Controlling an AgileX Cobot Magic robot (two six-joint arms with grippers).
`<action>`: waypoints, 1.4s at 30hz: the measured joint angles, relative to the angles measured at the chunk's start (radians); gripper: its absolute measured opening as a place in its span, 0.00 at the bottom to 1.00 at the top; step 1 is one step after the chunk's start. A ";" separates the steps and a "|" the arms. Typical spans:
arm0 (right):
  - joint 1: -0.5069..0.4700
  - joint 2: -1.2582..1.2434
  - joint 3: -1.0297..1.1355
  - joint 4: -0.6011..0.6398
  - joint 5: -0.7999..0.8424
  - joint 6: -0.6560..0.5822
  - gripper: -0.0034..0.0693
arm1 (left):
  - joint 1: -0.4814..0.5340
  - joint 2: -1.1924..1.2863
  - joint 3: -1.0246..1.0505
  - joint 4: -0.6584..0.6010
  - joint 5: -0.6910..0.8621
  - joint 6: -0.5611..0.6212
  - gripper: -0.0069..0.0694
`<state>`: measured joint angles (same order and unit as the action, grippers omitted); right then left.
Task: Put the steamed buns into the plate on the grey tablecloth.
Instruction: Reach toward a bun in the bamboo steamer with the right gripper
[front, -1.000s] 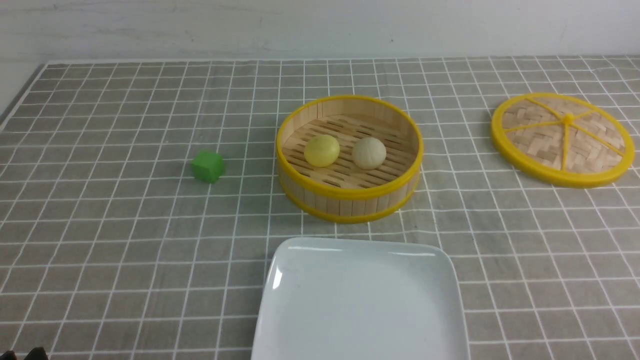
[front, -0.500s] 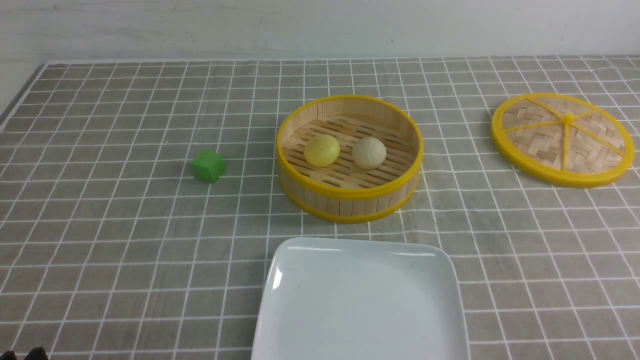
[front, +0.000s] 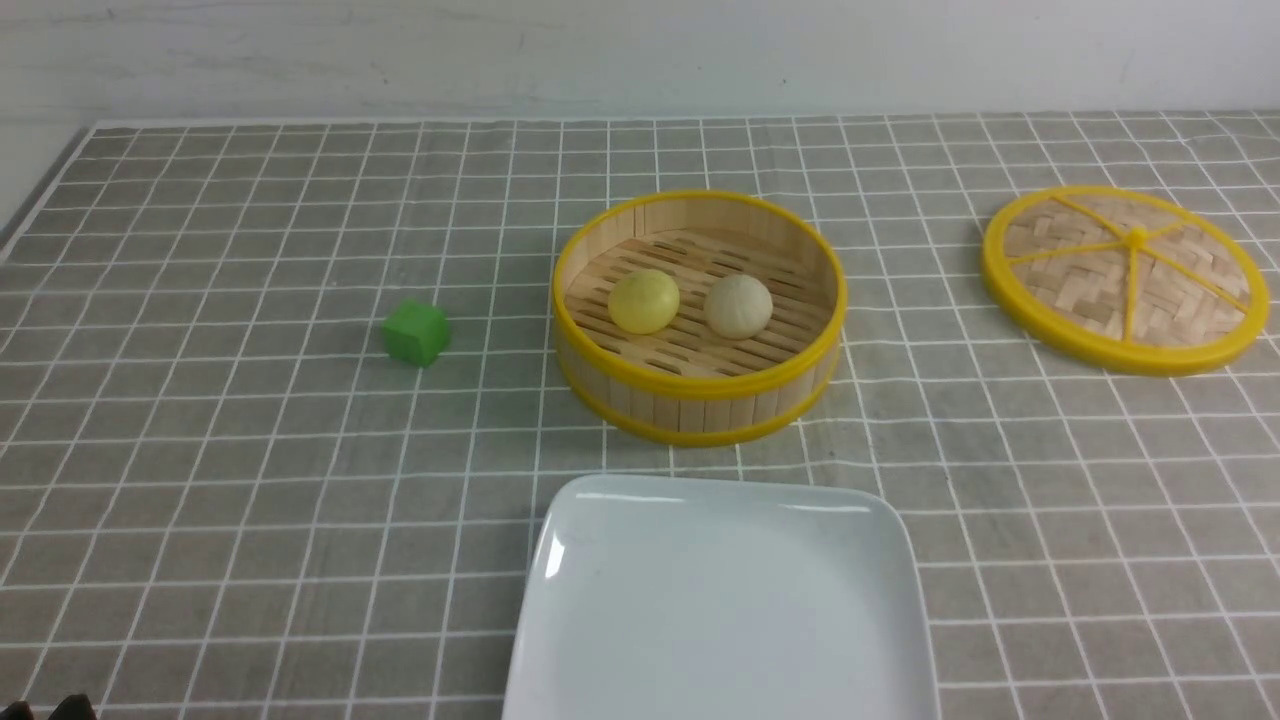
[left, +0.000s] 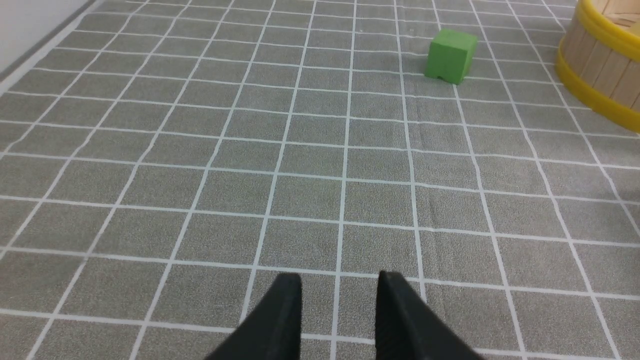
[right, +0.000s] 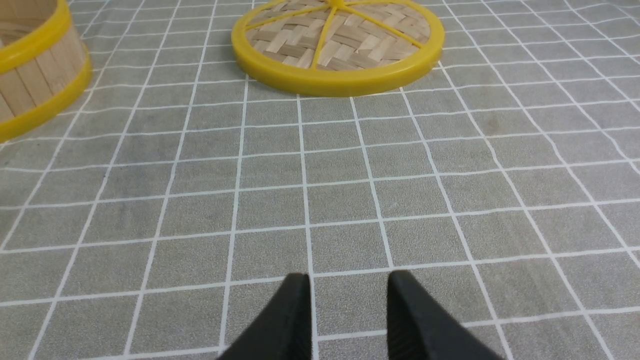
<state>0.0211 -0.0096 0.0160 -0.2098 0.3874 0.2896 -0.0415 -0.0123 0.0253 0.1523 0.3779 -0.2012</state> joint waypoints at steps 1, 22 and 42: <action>0.000 0.000 0.000 -0.012 -0.002 0.001 0.38 | 0.000 0.000 0.000 0.000 0.000 0.000 0.41; -0.001 0.000 0.008 0.500 -0.138 0.562 0.37 | 0.000 0.000 0.000 -0.092 0.000 -0.132 0.41; 0.001 1.006 -0.780 0.696 0.690 -0.435 0.05 | 0.000 0.000 0.000 0.057 0.003 -0.204 0.41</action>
<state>0.0222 0.9965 -0.7643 0.4864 1.0778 -0.1456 -0.0415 -0.0123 0.0253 0.2097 0.3810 -0.4051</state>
